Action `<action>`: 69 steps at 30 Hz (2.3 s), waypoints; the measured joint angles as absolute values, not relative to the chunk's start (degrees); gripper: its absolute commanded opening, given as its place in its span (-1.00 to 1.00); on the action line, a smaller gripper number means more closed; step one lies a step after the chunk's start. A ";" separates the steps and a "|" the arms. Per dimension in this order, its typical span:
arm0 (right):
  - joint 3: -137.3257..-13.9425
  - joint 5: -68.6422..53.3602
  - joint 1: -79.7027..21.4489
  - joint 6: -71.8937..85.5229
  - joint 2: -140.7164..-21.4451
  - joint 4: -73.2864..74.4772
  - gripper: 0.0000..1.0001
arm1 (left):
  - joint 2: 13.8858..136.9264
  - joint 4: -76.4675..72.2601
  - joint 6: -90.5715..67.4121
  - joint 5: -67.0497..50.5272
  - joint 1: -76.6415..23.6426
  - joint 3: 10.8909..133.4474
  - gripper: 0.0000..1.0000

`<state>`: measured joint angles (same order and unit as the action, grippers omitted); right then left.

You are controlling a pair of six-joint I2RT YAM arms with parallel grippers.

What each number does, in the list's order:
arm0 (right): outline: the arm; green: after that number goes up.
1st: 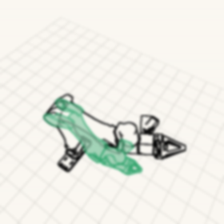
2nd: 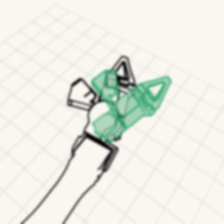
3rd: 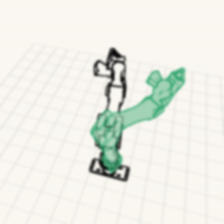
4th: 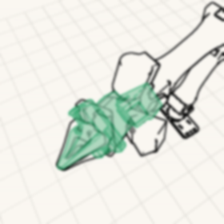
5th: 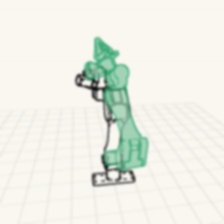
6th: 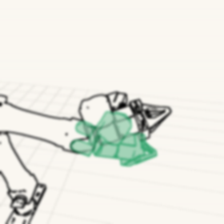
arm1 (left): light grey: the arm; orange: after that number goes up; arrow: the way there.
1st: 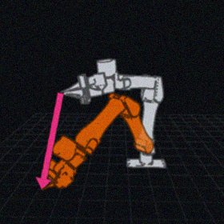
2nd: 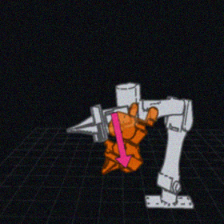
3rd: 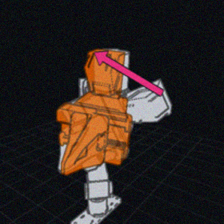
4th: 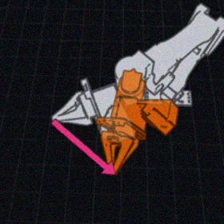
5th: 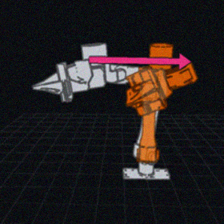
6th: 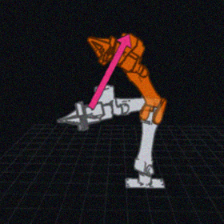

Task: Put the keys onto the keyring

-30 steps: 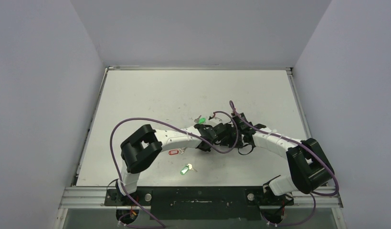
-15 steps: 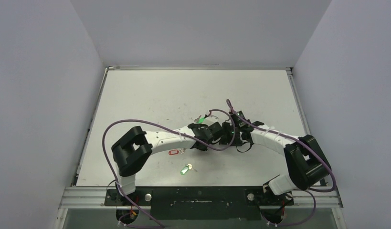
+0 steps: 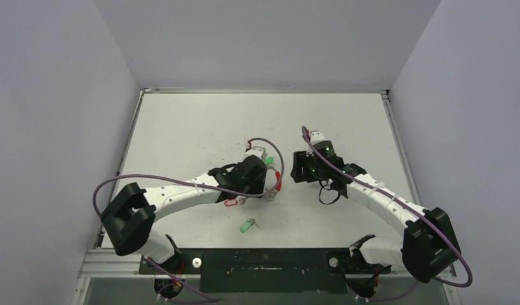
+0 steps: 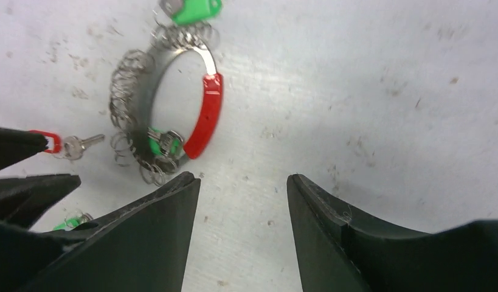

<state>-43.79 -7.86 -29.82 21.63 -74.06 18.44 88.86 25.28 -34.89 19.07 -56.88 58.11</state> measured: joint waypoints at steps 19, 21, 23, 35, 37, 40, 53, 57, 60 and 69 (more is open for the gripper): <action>-32.42 -22.87 -41.67 -23.62 -63.48 0.43 0.21 | 38.70 5.93 -44.56 -1.13 -25.26 22.87 0.68; -32.86 -23.99 -42.94 -28.38 -65.95 1.02 0.16 | 34.33 7.55 -44.36 -0.01 -25.04 22.81 0.70; -33.36 -24.36 -44.53 -32.42 -68.49 1.67 0.11 | 30.85 8.97 -44.21 1.19 -25.02 22.74 0.70; -33.65 -24.18 -52.99 -43.11 -78.85 -0.89 -0.36 | 35.18 12.27 -43.66 1.80 -24.64 22.20 0.71; -33.65 -23.86 -53.25 -43.31 -79.75 -2.00 -0.42 | 39.11 12.29 -43.42 0.60 -24.64 22.61 0.71; -33.65 -23.00 -53.60 -43.31 -80.86 -4.01 -0.46 | 44.64 12.49 -43.22 -1.78 -24.64 23.81 0.71; -33.65 -18.31 -54.08 -43.77 -85.12 -12.16 -0.46 | 54.24 9.41 -43.81 -8.88 -24.58 26.52 0.71; -34.11 -18.13 -54.11 -44.51 -86.89 -11.88 -0.48 | 54.22 9.06 -44.14 -9.26 -24.53 26.52 0.71; -34.79 -17.34 -54.11 -44.71 -87.85 -11.92 -0.48 | 54.13 8.91 -44.36 -9.26 -24.53 26.52 0.71; -35.64 -15.38 -54.11 -45.06 -89.43 -11.99 -0.55 | 53.69 8.27 -44.62 -9.26 -24.53 26.52 0.71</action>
